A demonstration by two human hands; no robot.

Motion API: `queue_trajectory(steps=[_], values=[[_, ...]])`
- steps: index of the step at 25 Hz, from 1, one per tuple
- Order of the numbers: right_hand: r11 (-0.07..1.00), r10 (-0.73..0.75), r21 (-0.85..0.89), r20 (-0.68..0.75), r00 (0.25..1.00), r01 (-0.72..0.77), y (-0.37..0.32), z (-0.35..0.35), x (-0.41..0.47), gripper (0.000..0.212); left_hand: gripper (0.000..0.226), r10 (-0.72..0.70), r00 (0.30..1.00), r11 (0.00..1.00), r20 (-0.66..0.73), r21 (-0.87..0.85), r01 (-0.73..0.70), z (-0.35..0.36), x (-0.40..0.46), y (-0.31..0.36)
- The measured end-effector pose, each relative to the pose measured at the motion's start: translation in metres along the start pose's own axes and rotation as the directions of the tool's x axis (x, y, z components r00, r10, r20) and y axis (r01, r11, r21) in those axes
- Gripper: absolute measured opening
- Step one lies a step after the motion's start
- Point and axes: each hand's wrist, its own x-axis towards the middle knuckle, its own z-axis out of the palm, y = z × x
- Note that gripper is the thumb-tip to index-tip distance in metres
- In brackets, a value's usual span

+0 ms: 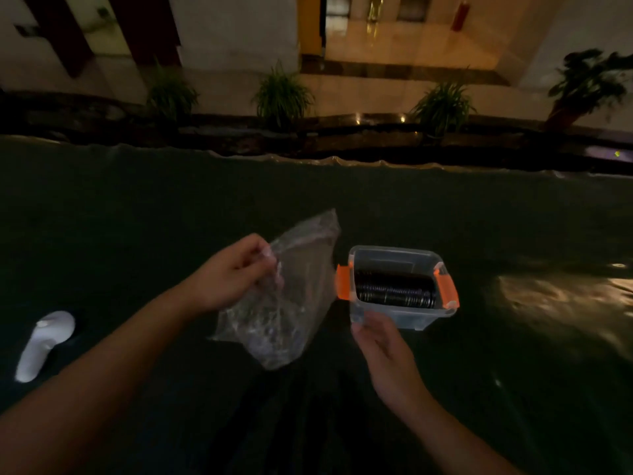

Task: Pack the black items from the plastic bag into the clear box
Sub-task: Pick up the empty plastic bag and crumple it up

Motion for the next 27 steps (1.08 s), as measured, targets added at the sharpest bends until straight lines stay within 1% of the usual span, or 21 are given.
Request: queue_trajectory(steps=[1,3,4,5,6,8,9,11,12,14,15,17,19,20,21,22,23,24,25,26,27], values=[[0.987,0.056,0.151,0.012,0.998,-0.057,-0.017,-0.001,0.004,0.066,0.008,0.011,0.998,0.996,-0.068,-0.085,-0.017,-0.005,-0.006,0.019],[0.886,0.151,0.411,0.185,0.971,-0.216,-0.057,-0.006,0.016,0.093,0.015,0.008,0.983,0.972,-0.183,-0.231,-0.051,-0.011,-0.017,0.056],[0.830,0.151,0.476,0.309,0.939,-0.290,-0.079,-0.010,0.021,0.094,0.018,0.006,0.974,0.956,-0.227,-0.285,-0.072,-0.012,-0.022,0.074],[0.817,0.110,0.483,0.406,0.907,-0.316,-0.103,-0.013,0.023,0.082,0.020,0.009,0.964,0.945,-0.268,-0.313,-0.096,-0.013,-0.026,0.091],[0.827,0.058,0.477,0.455,0.889,-0.298,-0.122,-0.014,0.024,0.064,0.020,0.020,0.951,0.939,-0.309,-0.320,-0.124,-0.014,-0.029,0.104],[0.882,-0.050,0.444,0.425,0.904,-0.160,-0.151,-0.018,0.023,0.037,0.021,0.056,0.911,0.938,-0.409,-0.290,-0.188,-0.017,-0.037,0.127],[0.902,-0.103,0.427,0.368,0.924,-0.070,-0.162,-0.022,0.020,0.035,0.025,0.075,0.880,0.938,-0.469,-0.266,-0.222,-0.020,-0.042,0.138],[0.907,-0.247,0.392,0.201,0.948,0.153,-0.185,-0.038,0.010,0.044,0.029,0.139,0.821,0.950,-0.554,-0.160,-0.269,-0.024,-0.052,0.159],[0.891,-0.330,0.366,0.112,0.937,0.269,-0.196,-0.049,0.006,0.044,0.027,0.188,0.812,0.960,-0.552,-0.073,-0.271,-0.026,-0.056,0.168],[0.831,-0.476,0.314,-0.022,0.879,0.458,-0.219,-0.071,-0.003,0.030,0.021,0.256,0.843,0.964,-0.473,0.056,-0.262,-0.028,-0.064,0.183],[0.807,-0.524,0.294,-0.045,0.850,0.513,-0.230,-0.081,-0.007,0.023,0.024,0.263,0.870,0.964,-0.418,0.071,-0.257,-0.027,-0.068,0.192],[0.800,-0.554,0.271,-0.008,0.832,0.536,-0.253,-0.100,-0.017,0.011,0.052,0.280,0.894,0.960,-0.350,0.097,-0.263,-0.026,-0.074,0.210],[0.816,-0.555,0.264,0.104,0.825,0.515,-0.274,-0.115,-0.029,0.018,0.081,0.304,0.888,0.947,-0.345,0.210,-0.242,-0.024,-0.076,0.228],[0.821,-0.564,0.241,0.195,0.803,0.518,-0.284,-0.124,-0.036,0.037,0.090,0.317,0.880,0.931,-0.354,0.291,-0.219,-0.023,-0.076,0.237],[0.830,-0.557,0.154,0.276,0.783,0.536,-0.292,-0.131,-0.042,0.064,0.095,0.334,0.864,0.907,-0.375,0.377,-0.187,-0.020,-0.075,0.245],[0.815,-0.548,0.005,0.332,0.767,0.580,-0.300,-0.137,-0.048,0.081,0.093,0.362,0.845,0.873,-0.393,0.460,-0.160,-0.018,-0.074,0.252],[0.756,-0.559,-0.153,0.356,0.749,0.637,-0.305,-0.140,-0.053,0.081,0.080,0.386,0.828,0.846,-0.408,0.514,-0.141,-0.016,-0.072,0.256],[0.662,-0.611,-0.271,0.346,0.712,0.699,-0.311,-0.144,-0.055,0.063,0.057,0.411,0.813,0.831,-0.413,0.537,-0.147,-0.016,-0.070,0.260],[0.570,-0.674,-0.360,0.309,0.671,0.739,-0.317,-0.148,-0.058,0.036,0.033,0.417,0.809,0.836,-0.414,0.524,-0.163,-0.016,-0.070,0.264],[0.518,-0.707,-0.424,0.277,0.651,0.743,-0.322,-0.151,-0.060,0.013,0.023,0.413,0.814,0.841,-0.409,0.514,-0.169,-0.017,-0.071,0.266],[0.487,-0.721,-0.454,0.273,0.637,0.746,-0.326,-0.157,-0.063,0.005,0.023,0.399,0.820,0.843,-0.409,0.515,-0.154,-0.021,-0.073,0.268]])
